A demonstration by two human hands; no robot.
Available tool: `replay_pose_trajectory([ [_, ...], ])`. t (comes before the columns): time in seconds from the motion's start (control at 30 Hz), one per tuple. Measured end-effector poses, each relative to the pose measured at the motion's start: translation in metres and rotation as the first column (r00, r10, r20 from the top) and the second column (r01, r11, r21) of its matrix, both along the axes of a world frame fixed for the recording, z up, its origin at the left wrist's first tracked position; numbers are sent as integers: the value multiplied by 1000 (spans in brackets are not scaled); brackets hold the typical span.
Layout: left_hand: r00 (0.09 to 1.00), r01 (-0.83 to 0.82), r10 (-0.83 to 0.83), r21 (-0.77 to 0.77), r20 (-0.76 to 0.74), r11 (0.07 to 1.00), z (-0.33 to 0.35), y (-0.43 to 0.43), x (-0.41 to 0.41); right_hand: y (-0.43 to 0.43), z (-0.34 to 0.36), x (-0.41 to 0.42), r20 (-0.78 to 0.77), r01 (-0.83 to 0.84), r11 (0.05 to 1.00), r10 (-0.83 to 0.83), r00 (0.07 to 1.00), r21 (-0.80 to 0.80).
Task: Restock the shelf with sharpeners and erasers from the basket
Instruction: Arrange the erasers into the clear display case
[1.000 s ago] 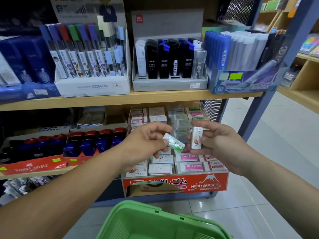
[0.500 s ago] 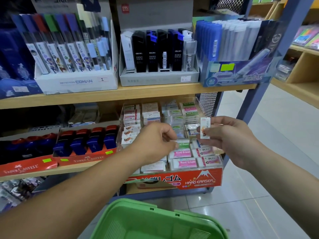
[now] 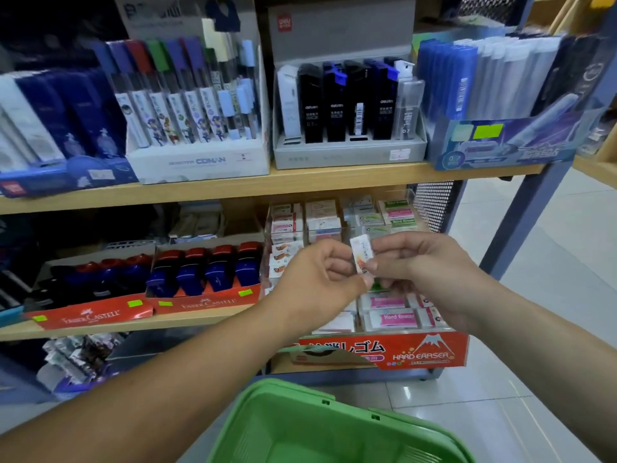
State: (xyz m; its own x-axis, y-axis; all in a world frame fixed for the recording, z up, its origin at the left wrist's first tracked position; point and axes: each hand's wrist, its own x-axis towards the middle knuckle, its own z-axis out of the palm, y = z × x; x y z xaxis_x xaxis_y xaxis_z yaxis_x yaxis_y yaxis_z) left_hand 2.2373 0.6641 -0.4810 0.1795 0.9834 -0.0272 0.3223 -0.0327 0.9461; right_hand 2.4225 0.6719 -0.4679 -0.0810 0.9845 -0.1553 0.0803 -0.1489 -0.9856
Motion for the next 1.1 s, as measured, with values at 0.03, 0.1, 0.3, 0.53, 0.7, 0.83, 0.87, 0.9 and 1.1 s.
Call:
replay_pose_trajectory([
  [0.03,999,-18,18,-13,35,1000,0,-2,-6,0,-1,-9,-30,-10,1000,10,1000,-11],
  [0.1,997,-27,29,-21,72,999,1,-3,-22,0,-3,-28,-58,-32,999,30,998,-31],
  [0.3,989,-143,145,57,-36,988,9,19,-92,13,-2,-55,209,26,982,-66,976,187],
  [0.53,935,-264,301,199,-188,944,-19,58,-118,45,-25,-76,702,-259,896,-79,708,362],
  [0.7,923,-241,292,215,-250,946,-30,82,-116,42,-25,-77,820,-349,868,-106,563,352],
  [0.83,903,-151,240,261,-355,953,-33,85,-110,42,-24,-78,814,-340,872,-106,571,352],
  [0.87,899,-150,239,257,-367,955,-32,86,-108,42,-26,-78,811,-340,871,-106,576,355],
  [0.9,894,-163,250,251,-372,954,-32,88,-106,42,-27,-78,809,-336,872,-107,579,356],
  [1.1,887,-151,283,350,-364,925,-15,66,-104,29,-24,-75,849,-412,812,-179,497,413],
])
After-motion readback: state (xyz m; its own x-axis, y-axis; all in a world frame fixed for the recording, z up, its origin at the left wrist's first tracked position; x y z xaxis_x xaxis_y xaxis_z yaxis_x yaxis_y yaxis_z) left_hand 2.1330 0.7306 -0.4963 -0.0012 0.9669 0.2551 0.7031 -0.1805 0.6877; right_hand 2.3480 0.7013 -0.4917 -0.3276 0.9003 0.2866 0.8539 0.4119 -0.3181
